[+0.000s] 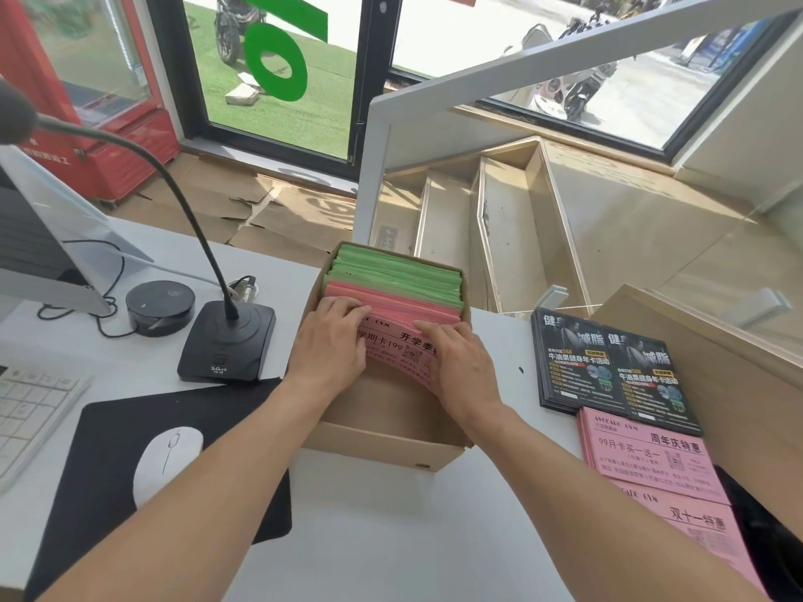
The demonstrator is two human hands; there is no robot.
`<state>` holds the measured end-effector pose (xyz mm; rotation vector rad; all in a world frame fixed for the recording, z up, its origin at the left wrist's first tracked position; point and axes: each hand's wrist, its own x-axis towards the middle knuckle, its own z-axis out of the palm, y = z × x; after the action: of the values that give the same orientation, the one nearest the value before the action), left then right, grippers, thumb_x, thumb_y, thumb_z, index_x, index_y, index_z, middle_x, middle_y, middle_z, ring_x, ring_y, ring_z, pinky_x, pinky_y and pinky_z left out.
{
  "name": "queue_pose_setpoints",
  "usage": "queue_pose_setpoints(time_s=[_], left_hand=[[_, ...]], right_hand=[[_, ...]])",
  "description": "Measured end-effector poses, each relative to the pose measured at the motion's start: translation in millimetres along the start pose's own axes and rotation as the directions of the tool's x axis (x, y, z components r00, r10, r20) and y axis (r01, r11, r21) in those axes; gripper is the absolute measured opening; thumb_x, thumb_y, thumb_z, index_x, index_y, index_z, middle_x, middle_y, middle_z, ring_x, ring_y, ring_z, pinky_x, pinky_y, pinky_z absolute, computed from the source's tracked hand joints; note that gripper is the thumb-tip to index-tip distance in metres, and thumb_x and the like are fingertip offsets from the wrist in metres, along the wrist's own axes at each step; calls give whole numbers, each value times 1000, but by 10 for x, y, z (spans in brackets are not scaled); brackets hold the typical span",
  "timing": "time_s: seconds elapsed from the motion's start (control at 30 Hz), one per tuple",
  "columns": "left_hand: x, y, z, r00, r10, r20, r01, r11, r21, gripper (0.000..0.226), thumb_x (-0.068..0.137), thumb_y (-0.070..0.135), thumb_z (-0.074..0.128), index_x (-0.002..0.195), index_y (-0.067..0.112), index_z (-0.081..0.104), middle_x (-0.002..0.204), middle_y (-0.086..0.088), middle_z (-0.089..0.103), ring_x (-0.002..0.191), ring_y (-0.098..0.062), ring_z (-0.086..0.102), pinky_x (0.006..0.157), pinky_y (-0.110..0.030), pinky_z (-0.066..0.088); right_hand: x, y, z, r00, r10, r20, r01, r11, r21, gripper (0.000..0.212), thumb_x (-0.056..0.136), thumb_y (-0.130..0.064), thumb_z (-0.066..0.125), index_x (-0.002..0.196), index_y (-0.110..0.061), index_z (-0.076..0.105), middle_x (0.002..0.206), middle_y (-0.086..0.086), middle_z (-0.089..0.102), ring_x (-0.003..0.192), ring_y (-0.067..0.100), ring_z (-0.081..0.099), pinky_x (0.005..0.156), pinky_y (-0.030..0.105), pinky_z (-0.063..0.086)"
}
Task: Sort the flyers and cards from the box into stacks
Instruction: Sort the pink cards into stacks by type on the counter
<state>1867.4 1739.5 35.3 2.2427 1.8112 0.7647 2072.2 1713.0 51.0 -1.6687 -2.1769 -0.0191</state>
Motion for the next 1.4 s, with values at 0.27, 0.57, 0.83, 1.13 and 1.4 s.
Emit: queue_pose_setpoints(time_s=[0.27,0.57,0.83,1.13,1.4], left_hand=[[-4,14,-6,1000,1,28,-2,998,56,57,84,17,70,139,13,59,136,-2,57,132,-23,45,105,-42,43],[-10,5,6,1000,-1,23,0,999,34,57,84,16,69,139,14,57,141,-1,55,137,-21,43,107,-41,42],[-18,18,16,998,-19,68,13,996,88,68,90,20,62,154,18,39,159,2,40,151,-18,26,124,-40,21],[5,47,-182,970,-59,-234,-8,961,-276,51,87,12,75,135,19,60,130,-1,65,127,-20,54,118,-44,36],[-385,777,-644,963,-54,-265,-143,731,-667,12,86,15,81,95,19,74,91,21,70,86,-6,68,72,-30,57]], right_hand=[[-5,30,41,1000,-3,21,3,1000,-9,64,88,4,59,146,-23,52,116,-2,69,99,23,54,71,38,54],[-17,16,27,1000,-25,1,25,1000,0,56,81,2,69,129,-27,65,95,-8,72,89,22,56,74,41,52],[-9,-20,-42,973,2,229,10,999,-53,66,96,-14,54,152,-42,33,110,-3,74,99,25,68,86,41,52],[-126,19,-240,971,146,-191,-60,916,397,54,92,-1,61,132,-38,57,109,-11,74,95,12,70,79,38,60],[-568,238,-1130,912,339,-230,-96,722,685,47,90,4,69,119,-34,63,100,-18,75,102,2,68,80,19,53]])
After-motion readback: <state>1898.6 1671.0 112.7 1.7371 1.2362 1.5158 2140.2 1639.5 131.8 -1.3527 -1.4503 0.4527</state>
